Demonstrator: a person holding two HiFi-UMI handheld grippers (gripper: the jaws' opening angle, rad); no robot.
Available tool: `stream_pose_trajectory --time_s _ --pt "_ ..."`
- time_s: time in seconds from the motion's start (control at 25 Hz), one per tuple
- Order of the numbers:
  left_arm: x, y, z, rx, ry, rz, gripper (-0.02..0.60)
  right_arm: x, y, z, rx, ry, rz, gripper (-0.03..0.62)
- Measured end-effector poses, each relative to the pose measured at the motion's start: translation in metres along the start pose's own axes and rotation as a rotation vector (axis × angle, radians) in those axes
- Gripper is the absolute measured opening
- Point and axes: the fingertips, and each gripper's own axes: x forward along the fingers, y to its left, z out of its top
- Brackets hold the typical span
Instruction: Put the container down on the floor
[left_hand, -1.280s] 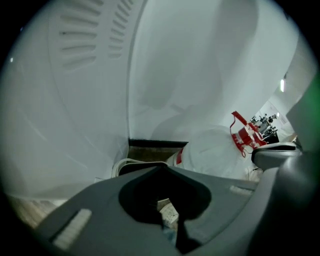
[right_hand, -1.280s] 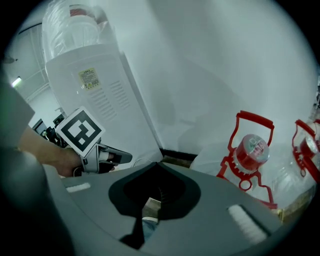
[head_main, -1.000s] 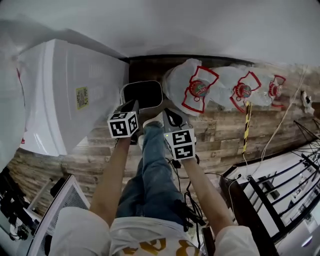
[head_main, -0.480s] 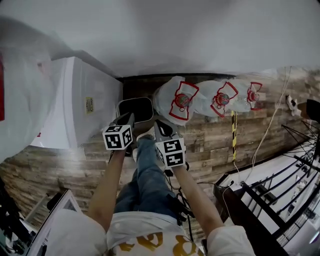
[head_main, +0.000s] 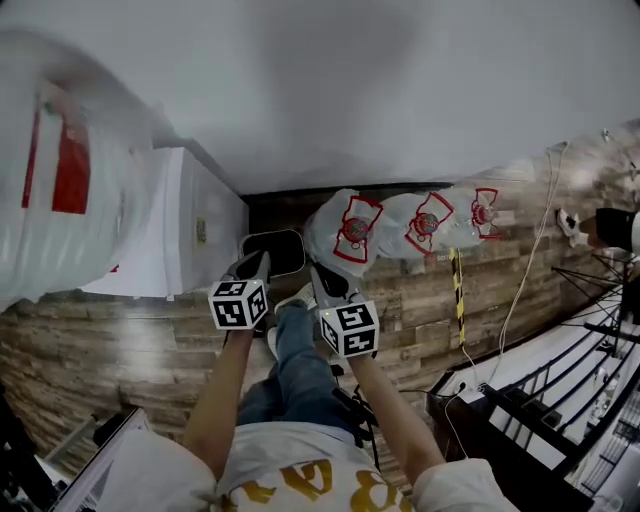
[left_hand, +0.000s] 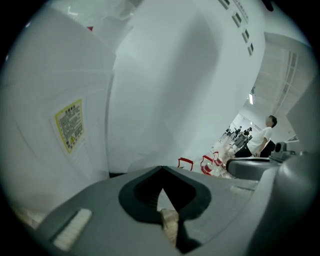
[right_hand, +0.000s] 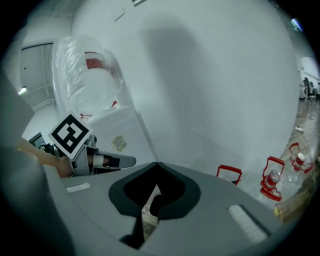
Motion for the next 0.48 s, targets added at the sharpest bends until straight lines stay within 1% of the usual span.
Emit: stream_pose_trajectory --time_s 0.16,0.24,0.36,0.48 --pt "-0.031 -0.013 0.019 0.011 -0.067 -0.025 0.0 -0.023 0.016 0.024 -0.057 -0.038 -0.001 0.028" --pt "-0.043 -0.018 0.027 0.033 -0.087 -0.037 0.0 -0.033 0.02 0.036 -0.072 -0.057 -0.014 0.028" --pt "-0.066 -0.033 0.037 0.065 -0.116 -0.064 0.0 -0.052 0.025 0.05 -0.075 -0.091 -0.036 0.028" --pt "-0.094 -0.045 0.049 0.064 -0.171 -0.101 0.0 -0.069 0.034 0.061 -0.065 -0.132 -0.06 0.028"
